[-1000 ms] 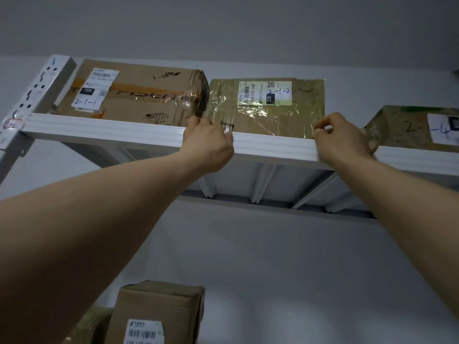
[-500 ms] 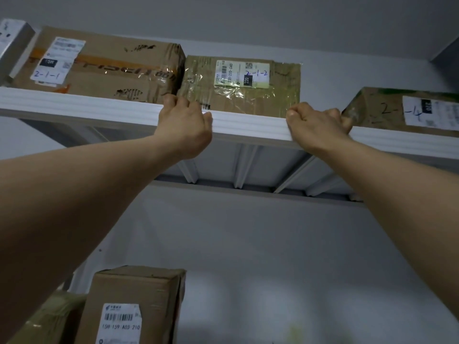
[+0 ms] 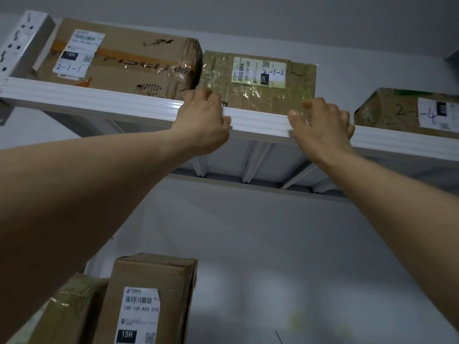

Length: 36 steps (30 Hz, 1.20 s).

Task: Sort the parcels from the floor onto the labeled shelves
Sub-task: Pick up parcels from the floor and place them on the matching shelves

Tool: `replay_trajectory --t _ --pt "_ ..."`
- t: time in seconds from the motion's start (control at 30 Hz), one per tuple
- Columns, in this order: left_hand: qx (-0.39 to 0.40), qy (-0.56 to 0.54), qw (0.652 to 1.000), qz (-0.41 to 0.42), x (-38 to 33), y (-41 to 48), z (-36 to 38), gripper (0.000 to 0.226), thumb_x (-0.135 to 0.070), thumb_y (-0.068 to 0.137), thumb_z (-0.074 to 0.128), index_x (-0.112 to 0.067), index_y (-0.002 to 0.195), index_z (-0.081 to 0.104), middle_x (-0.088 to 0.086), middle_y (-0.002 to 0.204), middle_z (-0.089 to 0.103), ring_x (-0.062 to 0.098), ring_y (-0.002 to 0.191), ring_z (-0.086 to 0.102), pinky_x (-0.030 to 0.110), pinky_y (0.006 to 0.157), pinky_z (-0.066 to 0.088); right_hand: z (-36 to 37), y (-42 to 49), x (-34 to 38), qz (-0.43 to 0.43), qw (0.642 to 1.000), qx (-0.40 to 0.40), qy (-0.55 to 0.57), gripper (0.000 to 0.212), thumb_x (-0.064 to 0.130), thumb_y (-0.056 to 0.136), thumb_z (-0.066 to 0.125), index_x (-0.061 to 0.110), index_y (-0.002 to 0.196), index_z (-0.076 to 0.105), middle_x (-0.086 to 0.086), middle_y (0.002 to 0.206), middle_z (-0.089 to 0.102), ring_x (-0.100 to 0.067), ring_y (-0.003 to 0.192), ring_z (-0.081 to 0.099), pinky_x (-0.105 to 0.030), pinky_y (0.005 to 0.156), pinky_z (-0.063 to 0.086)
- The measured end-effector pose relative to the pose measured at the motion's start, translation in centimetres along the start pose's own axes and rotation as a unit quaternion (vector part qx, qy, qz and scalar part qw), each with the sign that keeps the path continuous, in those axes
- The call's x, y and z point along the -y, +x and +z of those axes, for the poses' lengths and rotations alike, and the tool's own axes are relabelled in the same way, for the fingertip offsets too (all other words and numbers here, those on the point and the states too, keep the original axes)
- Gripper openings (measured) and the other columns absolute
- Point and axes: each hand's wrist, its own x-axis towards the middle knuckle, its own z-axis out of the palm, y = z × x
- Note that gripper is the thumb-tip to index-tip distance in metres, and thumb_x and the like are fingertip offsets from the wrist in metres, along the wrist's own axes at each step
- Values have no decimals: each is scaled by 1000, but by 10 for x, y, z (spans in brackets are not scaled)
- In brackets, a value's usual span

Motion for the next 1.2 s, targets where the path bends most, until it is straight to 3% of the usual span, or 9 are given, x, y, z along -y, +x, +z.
replay_trajectory --t 0.13,0.27,0.47,0.63,0.77,0.87,1.0,1.2 --pt "-38 -25 997 68 7 -23 -15 48 -30 95 55 -12 138 43 13 140 43 32 129 37 41 102 35 4 -36 29 -41 993 5 111 50 47 95 55 20 137 49 -7 139 47 -26 128 45 -43 109 37" --pt "15 -34 995 88 36 -60 -38 56 -27 89 66 -15 139 43 9 138 47 27 125 45 38 95 41 13 -85 54 -53 986 63 144 53 43 92 64 19 136 49 -4 136 50 -21 123 50 -41 104 44" --pt "120 -17 992 45 108 -149 -86 55 -38 85 67 -19 133 48 5 130 53 24 117 52 35 94 44 19 -171 99 29 981 115 156 54 41 87 69 17 133 54 -3 123 60 -19 108 59 -44 96 51" --pt "236 -38 970 -46 157 -256 -131 53 -36 83 68 -17 130 54 5 126 60 20 108 58 28 84 43 15 -275 163 89 960 221 151 53 44 85 67 19 130 54 2 115 61 -19 105 60 -41 95 51" --pt "320 -57 941 -90 187 -345 -170 43 -29 82 67 -14 122 61 5 115 65 23 103 61 35 86 53 3 -369 222 123 930 307 161 52 42 85 67 19 131 56 3 114 62 -17 103 60 -34 91 50" --pt "384 -39 916 -110 209 -413 -195 44 -30 83 65 -13 123 62 10 117 65 28 104 61 34 83 51 -5 -439 256 132 904 379 148 53 43 84 66 20 131 56 1 115 62 -18 102 59 -28 84 43" --pt "481 0 866 -137 239 -505 -221 44 -28 84 65 -11 124 59 15 121 59 35 106 59 37 83 49 -4 -529 288 143 861 473 119 52 39 86 69 16 131 56 -4 122 62 -23 107 59 -29 86 43" --pt "611 39 771 -177 270 -634 -236 33 -29 86 62 -12 114 62 10 111 57 29 93 60 34 67 51 9 -667 322 149 758 624 118 55 42 89 67 17 135 51 -7 127 57 -24 111 57 -31 85 44"
